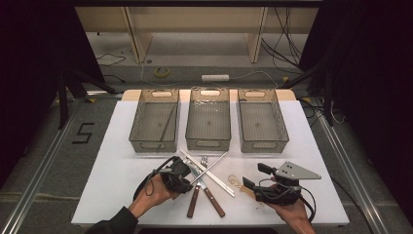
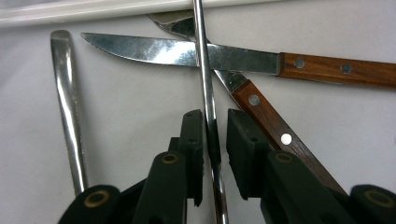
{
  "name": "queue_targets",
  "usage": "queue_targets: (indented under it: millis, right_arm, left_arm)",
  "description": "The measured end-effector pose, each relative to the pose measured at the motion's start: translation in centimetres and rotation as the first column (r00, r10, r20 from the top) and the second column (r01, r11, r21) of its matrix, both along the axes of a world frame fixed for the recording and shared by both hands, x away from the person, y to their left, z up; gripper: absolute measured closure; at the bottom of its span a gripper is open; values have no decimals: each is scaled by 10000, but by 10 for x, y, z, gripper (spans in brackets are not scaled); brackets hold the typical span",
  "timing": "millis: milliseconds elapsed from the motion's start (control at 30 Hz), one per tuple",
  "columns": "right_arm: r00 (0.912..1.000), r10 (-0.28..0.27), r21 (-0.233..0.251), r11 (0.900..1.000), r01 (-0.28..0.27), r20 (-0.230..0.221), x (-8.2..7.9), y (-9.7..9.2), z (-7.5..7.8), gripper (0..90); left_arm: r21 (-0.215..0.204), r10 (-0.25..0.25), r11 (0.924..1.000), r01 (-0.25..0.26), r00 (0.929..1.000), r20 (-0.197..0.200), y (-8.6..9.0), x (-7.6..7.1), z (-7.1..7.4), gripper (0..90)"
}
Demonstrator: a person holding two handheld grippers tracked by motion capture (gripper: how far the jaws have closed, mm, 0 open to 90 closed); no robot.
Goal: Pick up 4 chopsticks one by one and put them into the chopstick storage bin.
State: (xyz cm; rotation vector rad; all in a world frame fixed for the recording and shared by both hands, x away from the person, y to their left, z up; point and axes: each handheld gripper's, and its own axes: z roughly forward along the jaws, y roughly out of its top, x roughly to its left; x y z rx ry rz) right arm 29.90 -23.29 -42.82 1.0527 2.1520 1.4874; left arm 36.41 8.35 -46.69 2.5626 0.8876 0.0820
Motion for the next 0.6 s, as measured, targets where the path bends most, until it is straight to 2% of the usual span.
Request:
queue_targets:
  millis: [333, 600]
  right_arm:
    - [10000, -2, -6, 10000, 2, -13, 0, 0, 0, 258]
    - [10000, 3, -5, 10000, -3, -4, 0, 0, 0, 259]
  left_arm:
    - [75, -31, 10000, 30, 9999, 114, 0, 1, -1, 821]
    - [67, -190, 9998, 188, 9994, 297, 0, 0, -1, 837]
